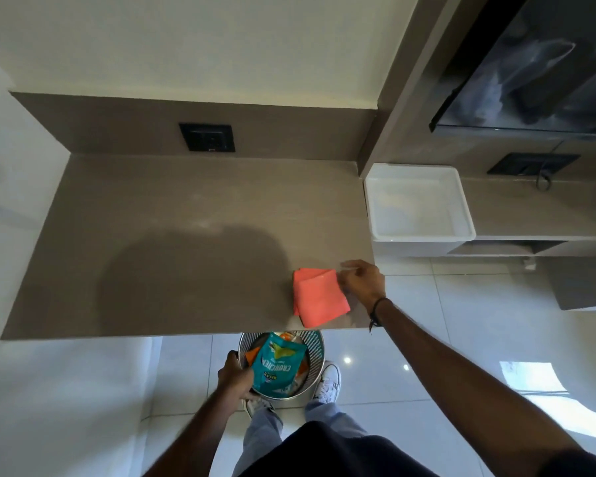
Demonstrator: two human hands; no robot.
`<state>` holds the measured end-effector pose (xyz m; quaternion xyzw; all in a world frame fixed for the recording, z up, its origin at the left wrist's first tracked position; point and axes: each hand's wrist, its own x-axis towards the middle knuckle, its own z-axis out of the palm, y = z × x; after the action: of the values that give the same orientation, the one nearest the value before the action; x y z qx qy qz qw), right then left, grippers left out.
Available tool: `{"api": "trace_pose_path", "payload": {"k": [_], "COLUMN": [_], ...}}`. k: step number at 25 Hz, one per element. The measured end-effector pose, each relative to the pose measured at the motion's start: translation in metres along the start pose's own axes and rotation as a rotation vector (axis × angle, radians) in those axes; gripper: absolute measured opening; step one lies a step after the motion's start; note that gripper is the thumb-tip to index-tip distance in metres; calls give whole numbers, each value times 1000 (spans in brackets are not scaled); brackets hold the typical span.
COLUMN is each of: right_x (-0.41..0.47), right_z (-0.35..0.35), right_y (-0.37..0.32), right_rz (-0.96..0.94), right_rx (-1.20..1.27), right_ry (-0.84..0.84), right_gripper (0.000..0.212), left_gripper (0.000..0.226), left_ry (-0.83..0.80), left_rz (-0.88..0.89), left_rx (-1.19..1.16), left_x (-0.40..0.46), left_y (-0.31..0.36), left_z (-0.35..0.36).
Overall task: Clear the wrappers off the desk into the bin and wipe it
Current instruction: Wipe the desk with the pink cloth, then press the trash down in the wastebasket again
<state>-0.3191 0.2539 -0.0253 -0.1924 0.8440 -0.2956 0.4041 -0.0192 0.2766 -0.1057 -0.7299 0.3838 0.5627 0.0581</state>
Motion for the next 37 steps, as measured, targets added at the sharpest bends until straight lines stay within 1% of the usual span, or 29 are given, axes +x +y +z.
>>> {"api": "trace_pose_path", "payload": {"k": [1,2,3,5,6,8,10,12,13,14,17,20,22,24,25,26,27,28,30,31,33,34,35,37], "right_x": [-3,-9,-18,-42,-54,-72,-76,-62,-51,-42,-15,15,40,57,63,68,73,77,76,72,59,51,44,11], "right_z": [-4,-6,-6,0,7,30,56,84,96,108,137,161,181,198,205,211,215,217,216,212,199,193,188,158], "right_y": [7,19,34,70,88,127,157,184,198,213,262,315,350,377,389,402,414,423,433,432,420,410,398,353], "right_rz": [-39,-78,-113,-135,-110,-17,120,266,309,329,384,458,466,474,480,485,514,568,695,719,676,642,619,571], "right_rx": [-57,-94,-112,-92,-79,-87,-129,-160,-190,-230,-343,-309,-296,-294,-295,-294,-275,-211,-81,-64,-96,-98,-79,-59], "right_ry": [143,249,330,427,433,362,154,-102,-181,-223,-206,-210,-246,-275,-289,-303,-322,-337,-381,-417,-467,-469,-464,-463], "right_gripper": [17,15,20,29,31,29,24,39,41,39,37,44,51,53,53,54,55,55,51,48,43,41,39,25], "left_gripper": [24,25,27,31,33,36,43,46,48,50,48,43,45,51,49,41,33,31,36,43,56,59,59,57], "left_ry": [-1,0,0,-4,3,14,-5,-44,-65,-81,-87,-72,-64,-69,-85,-107,-130,-146,-171,-185,-182,-173,-162,-129], "left_rz": [-1,-1,2,19,31,51,57,61,63,60,89,112,61,-28,-66,-86,-92,-104,-138,-140,-122,-92,-56,4], "left_rx": [3,7,7,23,38,67,98,110,118,131,237,310,271,217,169,124,84,31,-38,-31,4,32,65,127], "left_x": [0,-1,-1,1,3,9,18,37,50,62,105,153,186,212,222,230,238,244,249,245,223,209,196,144], "left_y": [2,2,2,-1,-2,-8,-18,-29,-35,-42,-66,-97,-120,-140,-149,-158,-167,-174,-187,-191,-193,-192,-188,-166], "left_z": [1,3,5,9,11,16,22,33,41,50,85,125,150,172,182,191,199,204,209,208,201,197,192,171]}}
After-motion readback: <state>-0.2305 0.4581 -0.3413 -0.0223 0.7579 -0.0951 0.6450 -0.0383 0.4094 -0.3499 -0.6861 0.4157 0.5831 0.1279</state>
